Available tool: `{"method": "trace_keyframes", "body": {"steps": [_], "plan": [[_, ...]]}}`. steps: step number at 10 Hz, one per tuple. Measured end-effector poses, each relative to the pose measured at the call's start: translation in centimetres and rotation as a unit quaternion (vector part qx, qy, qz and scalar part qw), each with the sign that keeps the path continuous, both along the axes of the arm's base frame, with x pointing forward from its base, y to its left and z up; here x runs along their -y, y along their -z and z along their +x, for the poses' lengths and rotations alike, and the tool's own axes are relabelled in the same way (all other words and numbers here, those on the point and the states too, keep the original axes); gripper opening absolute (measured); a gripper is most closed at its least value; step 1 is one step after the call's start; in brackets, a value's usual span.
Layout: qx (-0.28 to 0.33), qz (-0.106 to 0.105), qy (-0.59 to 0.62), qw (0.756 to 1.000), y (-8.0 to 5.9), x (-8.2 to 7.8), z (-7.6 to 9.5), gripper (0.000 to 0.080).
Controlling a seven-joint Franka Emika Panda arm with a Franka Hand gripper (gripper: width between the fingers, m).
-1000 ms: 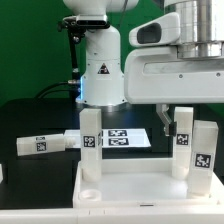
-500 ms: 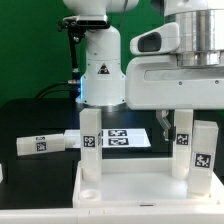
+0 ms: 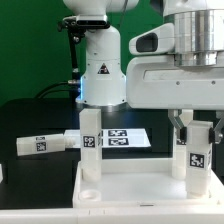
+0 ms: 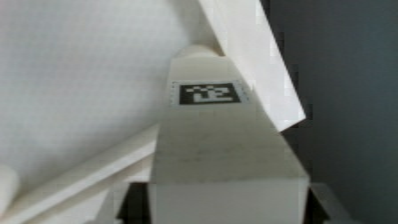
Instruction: Assemble desk
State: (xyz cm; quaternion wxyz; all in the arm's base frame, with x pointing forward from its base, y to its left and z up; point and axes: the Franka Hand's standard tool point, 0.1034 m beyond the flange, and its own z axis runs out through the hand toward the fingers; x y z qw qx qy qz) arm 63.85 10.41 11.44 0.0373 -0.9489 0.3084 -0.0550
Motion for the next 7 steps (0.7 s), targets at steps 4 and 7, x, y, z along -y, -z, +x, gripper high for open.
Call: {"method": "trace_keyframes", "body": {"steps": [4,7], "plan": [[-0.008,0.045,0.361,0.931,0.13,0.04,-0.24,0.0284],[-0.018,0.07,0.476,0.876,0.19,0.05,-0.37,0.0284]]}}
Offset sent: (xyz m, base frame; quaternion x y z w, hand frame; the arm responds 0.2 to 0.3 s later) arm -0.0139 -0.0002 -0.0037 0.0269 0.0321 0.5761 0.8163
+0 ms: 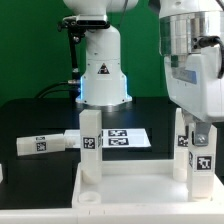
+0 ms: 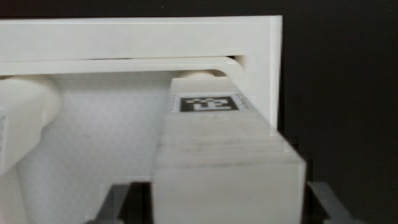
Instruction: Assemble desk
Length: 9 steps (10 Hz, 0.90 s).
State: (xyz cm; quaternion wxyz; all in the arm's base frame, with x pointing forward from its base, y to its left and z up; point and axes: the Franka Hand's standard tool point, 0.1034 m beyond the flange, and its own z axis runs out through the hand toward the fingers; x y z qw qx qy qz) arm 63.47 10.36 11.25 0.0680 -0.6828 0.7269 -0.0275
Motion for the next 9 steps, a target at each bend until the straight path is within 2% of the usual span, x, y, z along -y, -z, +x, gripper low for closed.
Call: {"method": "trace_keyframes", "body": {"steps": [2,3,4,5,6,7,8,9], "plan": [[-0.005,0.012,0.082,0.997,0.0,0.0,0.0,0.0284],[0.004,0.039,0.186,0.982,0.1,-0.1,-0.2,0.0285],[0.014,0.046,0.2,0.979,0.1,-0.2,-0.4,0.0285],[0.014,0.044,0.186,0.981,0.1,-0.2,-0.4,0.0285],[0.012,0.034,0.145,0.989,0.2,-0.2,-0.5,0.0357],[0.005,0.019,0.059,0.998,0.2,-0.6,-0.6,0.0539],[0.008,0.004,-0.031,0.999,0.2,-1.0,-0.5,0.0539],[0.007,-0.009,-0.129,0.992,0.3,-1.5,-0.7,0.0627]]}}
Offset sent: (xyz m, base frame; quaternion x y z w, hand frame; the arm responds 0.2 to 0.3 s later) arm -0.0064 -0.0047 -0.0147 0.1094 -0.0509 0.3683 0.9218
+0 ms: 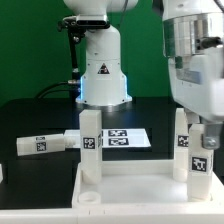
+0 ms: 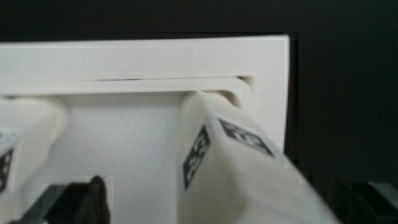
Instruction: Assemble desk
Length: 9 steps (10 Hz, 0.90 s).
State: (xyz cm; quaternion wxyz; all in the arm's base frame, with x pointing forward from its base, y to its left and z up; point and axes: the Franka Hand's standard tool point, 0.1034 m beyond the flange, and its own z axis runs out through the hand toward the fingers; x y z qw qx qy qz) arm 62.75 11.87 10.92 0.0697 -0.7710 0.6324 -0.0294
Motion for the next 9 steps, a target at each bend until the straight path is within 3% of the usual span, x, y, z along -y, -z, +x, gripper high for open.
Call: {"method": "trace_keyframes", "body": {"steps": [3,4,5,6,8,9], "plan": [[0.006,-0.014,-0.085,0.996,0.04,0.35,0.05,0.0648],[0.007,-0.028,-0.158,0.987,-0.06,0.44,0.1,0.0648],[0.008,-0.052,-0.264,0.963,-0.51,0.54,0.55,0.0649],[0.015,-0.061,-0.337,0.94,-0.75,0.49,0.96,0.0649],[0.014,-0.063,-0.336,0.94,-0.69,0.36,0.91,0.0649],[0.014,-0.062,-0.332,0.941,-0.69,0.41,0.94,0.0541]]}}
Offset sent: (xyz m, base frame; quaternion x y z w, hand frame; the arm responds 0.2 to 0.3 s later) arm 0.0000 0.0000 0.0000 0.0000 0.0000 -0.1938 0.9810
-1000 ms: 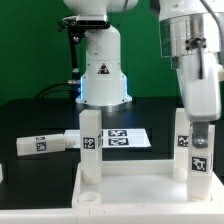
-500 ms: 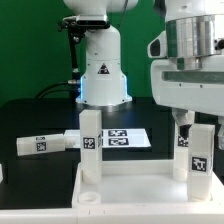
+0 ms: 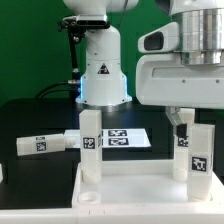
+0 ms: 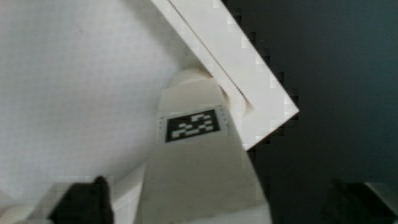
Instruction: Assemble desk
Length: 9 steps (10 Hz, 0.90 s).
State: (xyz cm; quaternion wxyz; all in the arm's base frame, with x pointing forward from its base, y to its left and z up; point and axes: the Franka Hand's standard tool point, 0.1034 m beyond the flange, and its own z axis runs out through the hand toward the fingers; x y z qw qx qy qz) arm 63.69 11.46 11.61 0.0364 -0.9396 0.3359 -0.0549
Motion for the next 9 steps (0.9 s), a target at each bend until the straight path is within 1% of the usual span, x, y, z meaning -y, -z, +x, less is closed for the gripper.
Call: {"method": "trace_keyframes", "body": {"steps": [1,2,3,4,6,7,8,9], "plan": [[0.0,0.002,0.015,1.0,0.0,-0.01,0.0,0.04],[-0.002,0.008,0.06,0.998,0.03,-0.02,-0.02,0.04],[-0.005,0.014,0.11,0.994,0.01,0.06,-0.05,0.0286],[-0.007,0.021,0.175,0.984,0.0,0.05,-0.1,0.0286],[-0.014,0.04,0.312,0.949,-0.05,0.24,-0.04,0.0286],[-0.02,0.061,0.399,0.915,0.09,0.22,-0.07,0.0286],[-0.024,0.093,0.5,0.861,0.2,-0.08,0.07,0.0286],[-0.028,0.119,0.57,0.812,0.24,-0.31,0.28,0.0286]]}}
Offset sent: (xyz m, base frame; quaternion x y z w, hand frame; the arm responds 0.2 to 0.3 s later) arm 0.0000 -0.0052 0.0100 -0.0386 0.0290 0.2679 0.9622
